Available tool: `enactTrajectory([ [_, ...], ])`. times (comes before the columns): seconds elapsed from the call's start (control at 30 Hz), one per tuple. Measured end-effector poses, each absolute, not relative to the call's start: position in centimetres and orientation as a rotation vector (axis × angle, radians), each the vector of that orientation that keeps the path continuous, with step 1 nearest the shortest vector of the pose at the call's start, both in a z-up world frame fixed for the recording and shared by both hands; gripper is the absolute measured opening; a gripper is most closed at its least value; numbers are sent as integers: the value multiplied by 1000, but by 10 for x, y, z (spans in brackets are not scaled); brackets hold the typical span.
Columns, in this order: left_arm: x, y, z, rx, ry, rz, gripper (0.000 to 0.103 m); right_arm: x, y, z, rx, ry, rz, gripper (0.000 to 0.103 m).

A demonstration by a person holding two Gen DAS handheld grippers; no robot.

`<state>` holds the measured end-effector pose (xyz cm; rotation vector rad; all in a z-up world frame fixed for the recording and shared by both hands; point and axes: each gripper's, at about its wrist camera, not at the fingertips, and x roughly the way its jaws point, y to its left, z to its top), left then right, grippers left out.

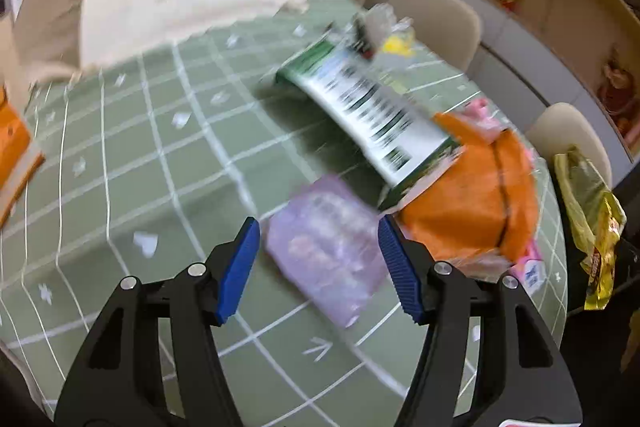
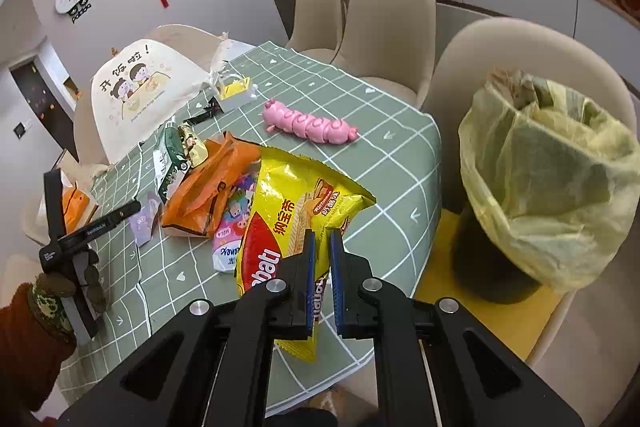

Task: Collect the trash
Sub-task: 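Grasp the purple wrapper with the left gripper while the right holds the chip bag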

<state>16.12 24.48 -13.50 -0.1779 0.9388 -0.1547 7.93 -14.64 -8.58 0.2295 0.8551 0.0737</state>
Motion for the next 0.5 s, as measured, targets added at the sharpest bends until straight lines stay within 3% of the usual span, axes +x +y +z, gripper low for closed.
enactTrajectory([
  [0.17,156,247,-145,-221,935,-84,58,79,-139,-96,211,878,87,9],
  [0.23,157,247,-145,-224,928,-63,54,79,-137,-97,205,877,91,9],
  [0.3,161,247,-145,-228,928,-41,28,78,-136,-97,204,876,93,9],
  [0.33,165,247,-146,-229,942,-35,6,78,-136,-96,202,874,95,9],
  [0.5,164,237,-131,-223,936,-67,2,76,-140,-82,170,847,102,9],
])
